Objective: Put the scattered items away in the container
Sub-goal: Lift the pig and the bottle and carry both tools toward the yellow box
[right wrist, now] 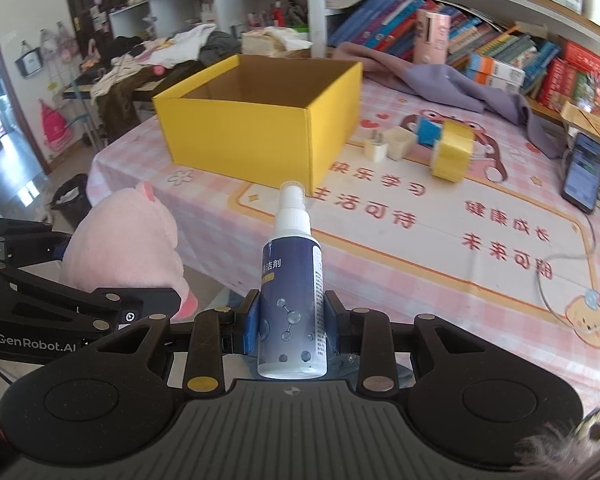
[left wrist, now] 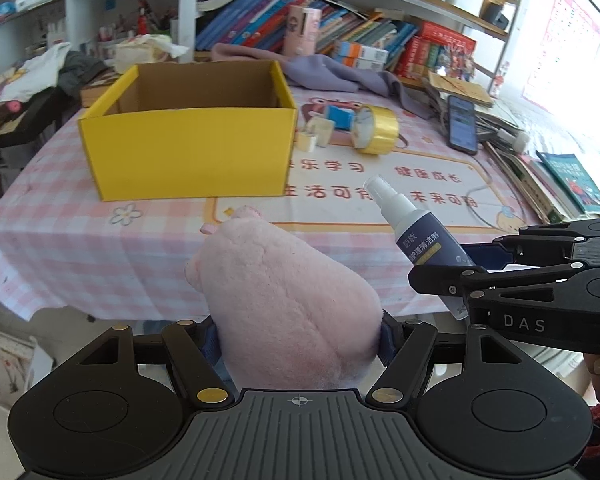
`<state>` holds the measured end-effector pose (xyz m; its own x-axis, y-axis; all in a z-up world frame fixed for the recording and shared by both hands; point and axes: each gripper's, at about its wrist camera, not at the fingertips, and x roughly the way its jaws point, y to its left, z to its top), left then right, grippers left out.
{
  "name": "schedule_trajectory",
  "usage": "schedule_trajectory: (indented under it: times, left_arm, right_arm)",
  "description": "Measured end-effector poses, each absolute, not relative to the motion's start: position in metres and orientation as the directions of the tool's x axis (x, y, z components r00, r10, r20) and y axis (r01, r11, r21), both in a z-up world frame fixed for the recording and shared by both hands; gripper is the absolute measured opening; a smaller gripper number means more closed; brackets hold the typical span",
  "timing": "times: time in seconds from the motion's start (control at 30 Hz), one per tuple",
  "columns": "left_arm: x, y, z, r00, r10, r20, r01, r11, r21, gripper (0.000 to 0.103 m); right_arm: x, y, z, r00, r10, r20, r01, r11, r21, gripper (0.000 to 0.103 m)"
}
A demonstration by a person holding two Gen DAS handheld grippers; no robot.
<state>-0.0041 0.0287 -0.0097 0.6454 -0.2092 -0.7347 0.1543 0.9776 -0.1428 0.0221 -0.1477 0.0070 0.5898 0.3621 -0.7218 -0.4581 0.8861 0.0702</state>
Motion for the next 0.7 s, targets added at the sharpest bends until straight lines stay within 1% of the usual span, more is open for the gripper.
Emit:
schedule_trajectory:
  times: [0.2,0.7]
  left_arm:
    - [-0.007,0.037,-0.011,0.655,-0.182,-0.733,0.115,0.983,-0.141,0.070]
    - [-0.015,0.057,-0.011,0.667,-0.134,-0.733,0.051,0.990,-0.134,0.070]
  right_arm:
    - [0.021,-0.134,0.008,0.576,0.387,-0.720,-0.512,0.858,0.051,0.030]
    - [0.022,-0.109,0.006,0.529,0.444,-0.723,-0.595,0.802,0.057,0.030]
